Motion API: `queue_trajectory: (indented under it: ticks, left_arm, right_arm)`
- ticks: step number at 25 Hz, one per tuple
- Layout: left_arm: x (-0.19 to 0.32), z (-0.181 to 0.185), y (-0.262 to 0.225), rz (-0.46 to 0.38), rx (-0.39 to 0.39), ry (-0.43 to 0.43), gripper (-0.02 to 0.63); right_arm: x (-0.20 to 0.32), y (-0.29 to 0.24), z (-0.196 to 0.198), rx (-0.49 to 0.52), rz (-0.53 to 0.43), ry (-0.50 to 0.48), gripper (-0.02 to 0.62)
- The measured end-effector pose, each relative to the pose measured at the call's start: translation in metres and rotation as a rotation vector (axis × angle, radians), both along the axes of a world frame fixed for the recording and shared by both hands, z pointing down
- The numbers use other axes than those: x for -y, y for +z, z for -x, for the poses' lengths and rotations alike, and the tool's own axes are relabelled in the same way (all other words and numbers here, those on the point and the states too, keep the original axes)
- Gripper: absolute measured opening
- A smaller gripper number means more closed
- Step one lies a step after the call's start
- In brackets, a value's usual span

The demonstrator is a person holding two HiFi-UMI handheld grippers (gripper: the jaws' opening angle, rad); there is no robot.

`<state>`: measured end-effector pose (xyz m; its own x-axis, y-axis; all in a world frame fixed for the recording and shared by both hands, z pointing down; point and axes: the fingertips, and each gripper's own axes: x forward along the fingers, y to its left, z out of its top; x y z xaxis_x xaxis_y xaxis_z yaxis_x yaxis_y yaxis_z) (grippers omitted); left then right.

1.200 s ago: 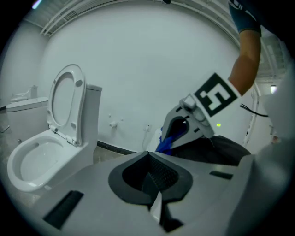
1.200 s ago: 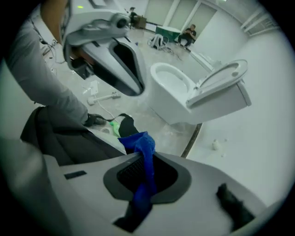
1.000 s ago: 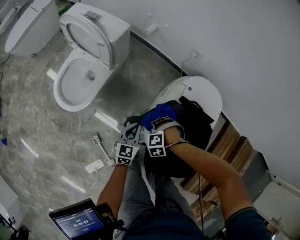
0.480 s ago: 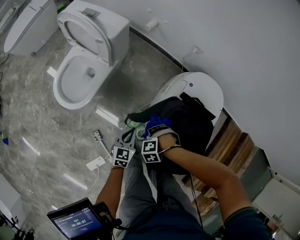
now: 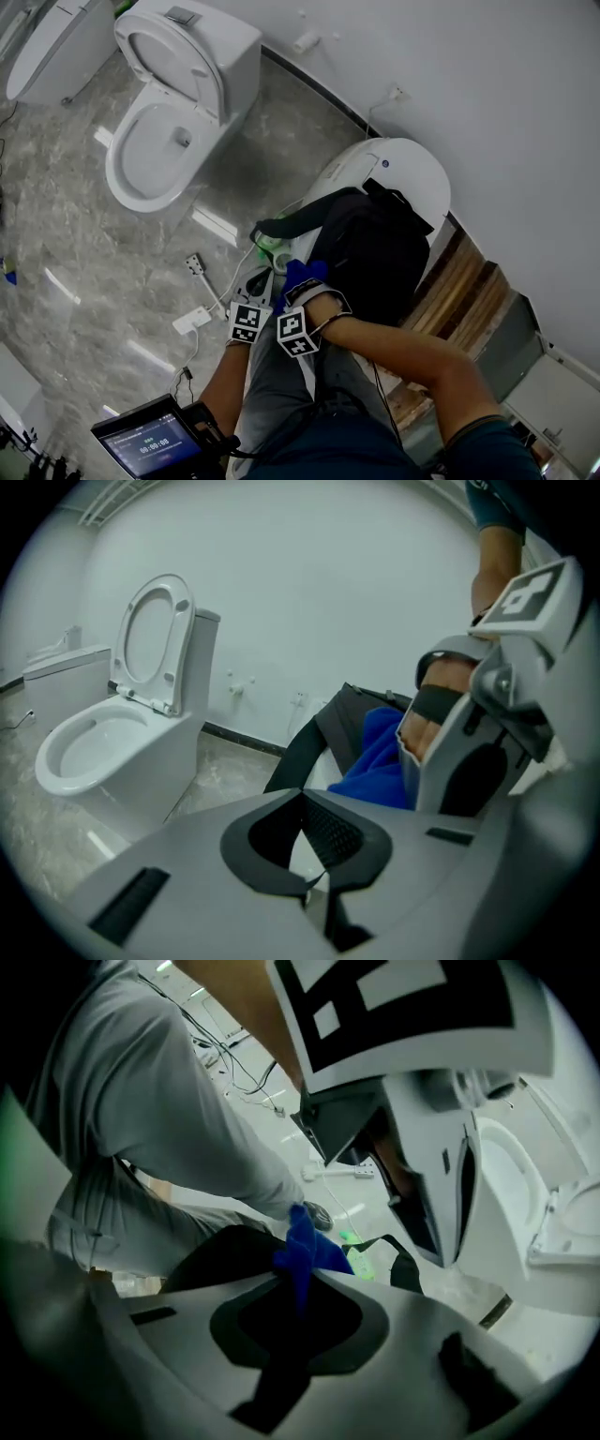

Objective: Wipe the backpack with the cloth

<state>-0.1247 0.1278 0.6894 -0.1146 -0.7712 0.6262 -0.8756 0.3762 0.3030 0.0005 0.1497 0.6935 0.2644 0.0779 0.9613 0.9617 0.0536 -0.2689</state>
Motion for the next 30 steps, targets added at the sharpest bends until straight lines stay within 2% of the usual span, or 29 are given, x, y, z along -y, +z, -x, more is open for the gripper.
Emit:
queue_trajectory:
  ticks: [3, 7, 9, 10, 12, 17, 19, 21, 27, 28, 30]
  left_arm:
    - [-0.01, -0.003, 0.007, 0.022, -0.004, 0.008, 0.003]
    - [-0.008, 0.0, 0.008, 0.017, 0.004, 0.014, 0.003]
    - [-0.004, 0.002, 0.007, 0.007, 0.008, 0.017, 0.003]
    - [-0.002, 0.002, 0.006, 0.003, 0.008, 0.018, 0.003]
    - [0.001, 0.0, 0.005, -0.002, 0.006, 0.019, 0.004]
    - [-0.001, -0.012, 0.01, 0.006, -0.016, 0.024, 0.003]
    - [-0.004, -0.014, 0.012, 0.015, -0.017, 0.03, 0.003]
    - [-0.007, -0.011, 0.013, 0.02, -0.014, 0.032, 0.003]
    - [-0.006, -0.006, 0.011, 0.012, -0.01, 0.023, 0.003]
    - [-0.005, -0.008, 0.011, 0.01, -0.012, 0.025, 0.003]
    - [-0.005, -0.012, 0.012, 0.011, -0.018, 0.028, 0.003]
  right_arm:
    - [0.021, 0.007, 0.021, -0.003, -0.048, 0.098, 0.027]
    - [0.109, 0.007, 0.105, 0.103, -0.191, 0.297, 0.026]
    - [0.141, 0.003, 0.129, 0.128, -0.237, 0.354, 0.027]
    - [0.145, 0.002, 0.129, 0.126, -0.247, 0.348, 0.027]
    - [0.13, 0.002, 0.11, 0.11, -0.242, 0.261, 0.026]
    - [0.026, 0.002, 0.018, -0.043, -0.068, 0.073, 0.026]
    - [0.007, 0.001, 0.0, -0.084, -0.032, 0.028, 0.027]
    - [0.009, 0.004, 0.004, -0.099, -0.034, 0.076, 0.026]
    - [0.09, 0.017, 0.083, 0.005, -0.204, 0.32, 0.027]
    - [0.095, 0.015, 0.087, 0.004, -0.216, 0.327, 0.026]
    - [0.087, 0.013, 0.077, -0.003, -0.223, 0.273, 0.026]
